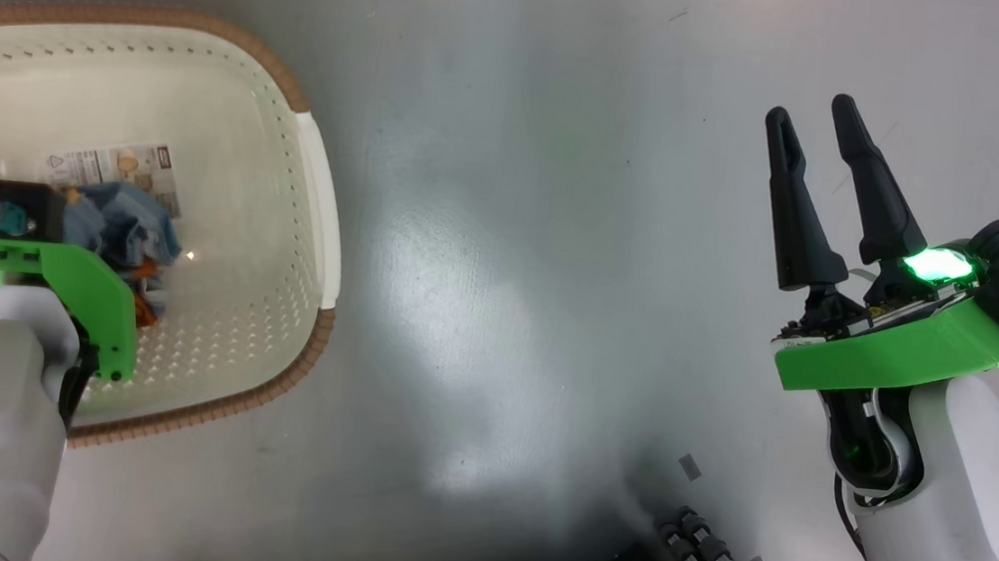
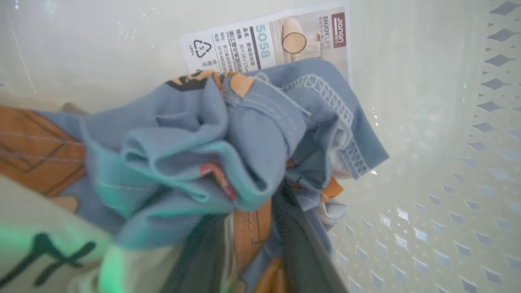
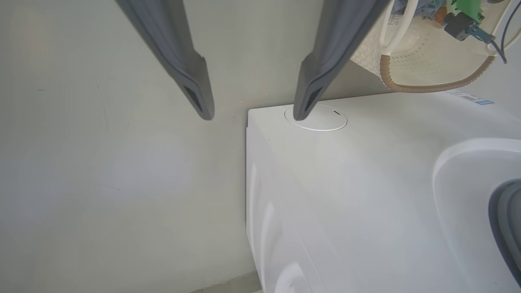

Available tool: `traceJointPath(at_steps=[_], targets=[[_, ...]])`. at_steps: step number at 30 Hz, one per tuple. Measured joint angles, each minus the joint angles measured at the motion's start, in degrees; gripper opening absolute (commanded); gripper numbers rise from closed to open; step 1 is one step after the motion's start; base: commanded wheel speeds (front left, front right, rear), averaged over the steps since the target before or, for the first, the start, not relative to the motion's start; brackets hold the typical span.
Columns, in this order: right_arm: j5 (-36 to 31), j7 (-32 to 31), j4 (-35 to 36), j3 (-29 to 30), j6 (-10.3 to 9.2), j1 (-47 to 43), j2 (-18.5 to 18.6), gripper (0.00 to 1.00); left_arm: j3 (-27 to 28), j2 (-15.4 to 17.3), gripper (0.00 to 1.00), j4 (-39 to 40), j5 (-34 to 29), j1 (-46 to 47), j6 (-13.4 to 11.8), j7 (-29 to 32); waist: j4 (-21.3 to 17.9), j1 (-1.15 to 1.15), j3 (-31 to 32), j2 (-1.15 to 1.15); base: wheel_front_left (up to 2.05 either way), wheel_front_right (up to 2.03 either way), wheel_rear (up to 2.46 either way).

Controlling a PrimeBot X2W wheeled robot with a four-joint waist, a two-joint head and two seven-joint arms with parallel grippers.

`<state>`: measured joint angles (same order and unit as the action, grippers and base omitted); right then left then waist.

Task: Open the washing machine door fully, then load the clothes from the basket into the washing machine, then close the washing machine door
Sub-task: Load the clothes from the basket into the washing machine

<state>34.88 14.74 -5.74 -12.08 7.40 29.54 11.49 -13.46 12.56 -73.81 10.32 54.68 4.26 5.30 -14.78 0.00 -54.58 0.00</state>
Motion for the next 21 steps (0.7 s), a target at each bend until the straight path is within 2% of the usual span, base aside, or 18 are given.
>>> traceJointPath(at_steps=[14,21], targets=[[0.0,0.0,-0.2,0.0,0.00,0.1,-0.1,1.00,-0.5,-0.2,0.00,-0.2,1.8,0.2,0.1,-2.3,0.7,0.00,0.9,0.00,0.00,0.00,0.00],[0.0,0.0,-0.5,-0.1,0.00,0.4,-0.1,1.00,-0.7,-0.6,0.00,-0.3,3.0,0.1,1.5,-4.0,1.1,0.00,2.3,0.00,0.00,0.00,0.00]])
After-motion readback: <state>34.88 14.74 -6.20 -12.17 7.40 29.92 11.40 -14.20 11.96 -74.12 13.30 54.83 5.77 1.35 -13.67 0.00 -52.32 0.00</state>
